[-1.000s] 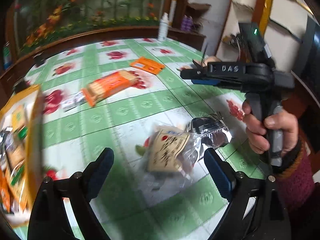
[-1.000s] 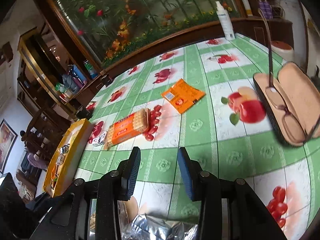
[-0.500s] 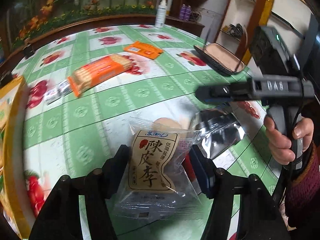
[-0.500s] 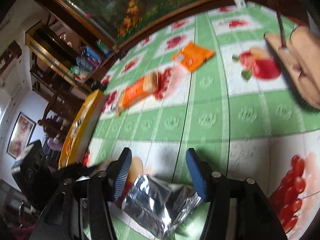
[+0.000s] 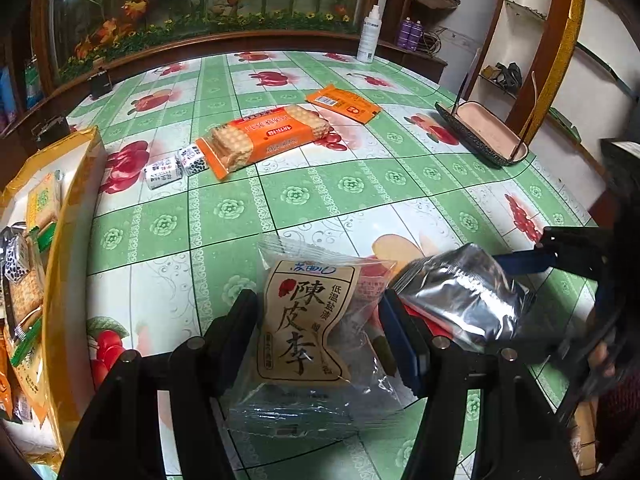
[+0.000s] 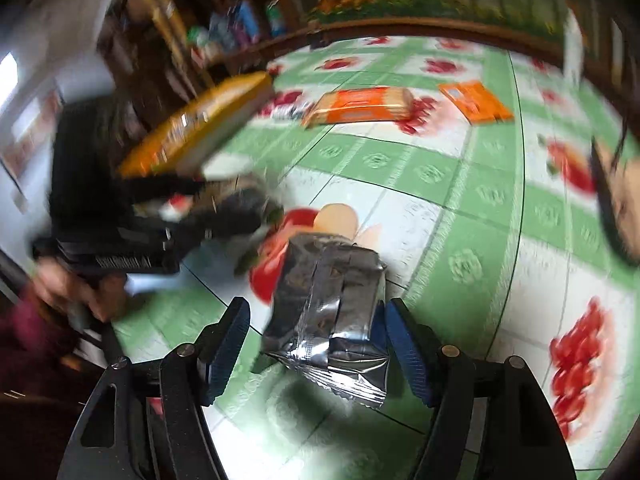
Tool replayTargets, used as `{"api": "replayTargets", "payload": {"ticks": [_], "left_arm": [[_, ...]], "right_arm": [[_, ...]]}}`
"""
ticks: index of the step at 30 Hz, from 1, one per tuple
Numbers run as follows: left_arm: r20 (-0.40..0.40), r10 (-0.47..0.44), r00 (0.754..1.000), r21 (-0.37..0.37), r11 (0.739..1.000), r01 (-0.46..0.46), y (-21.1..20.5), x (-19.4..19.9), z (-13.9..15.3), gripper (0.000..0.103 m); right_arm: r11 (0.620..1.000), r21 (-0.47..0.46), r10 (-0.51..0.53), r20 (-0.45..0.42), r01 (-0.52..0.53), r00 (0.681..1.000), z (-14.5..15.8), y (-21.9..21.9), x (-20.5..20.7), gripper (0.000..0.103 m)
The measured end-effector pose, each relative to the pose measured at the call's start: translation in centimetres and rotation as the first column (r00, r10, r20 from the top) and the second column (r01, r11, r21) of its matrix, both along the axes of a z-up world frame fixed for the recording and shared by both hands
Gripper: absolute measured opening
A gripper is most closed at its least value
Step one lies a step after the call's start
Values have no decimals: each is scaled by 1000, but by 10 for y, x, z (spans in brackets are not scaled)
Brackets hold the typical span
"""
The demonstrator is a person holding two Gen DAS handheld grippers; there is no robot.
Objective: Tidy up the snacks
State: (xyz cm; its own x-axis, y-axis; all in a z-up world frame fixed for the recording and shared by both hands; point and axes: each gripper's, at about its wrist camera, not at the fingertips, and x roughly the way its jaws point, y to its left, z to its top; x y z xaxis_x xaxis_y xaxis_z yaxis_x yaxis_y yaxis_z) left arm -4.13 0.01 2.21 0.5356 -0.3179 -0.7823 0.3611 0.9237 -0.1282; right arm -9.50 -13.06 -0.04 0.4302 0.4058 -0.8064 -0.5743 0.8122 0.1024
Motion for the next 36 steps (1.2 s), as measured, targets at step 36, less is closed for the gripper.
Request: {"api": "replayTargets", "payload": {"ticks": [36], "left_arm": [[347, 373, 861, -37, 922, -384, 42, 15, 29, 53]], "right_arm": [[937, 133, -347, 273, 322, 897, 35, 47, 90, 64]]}}
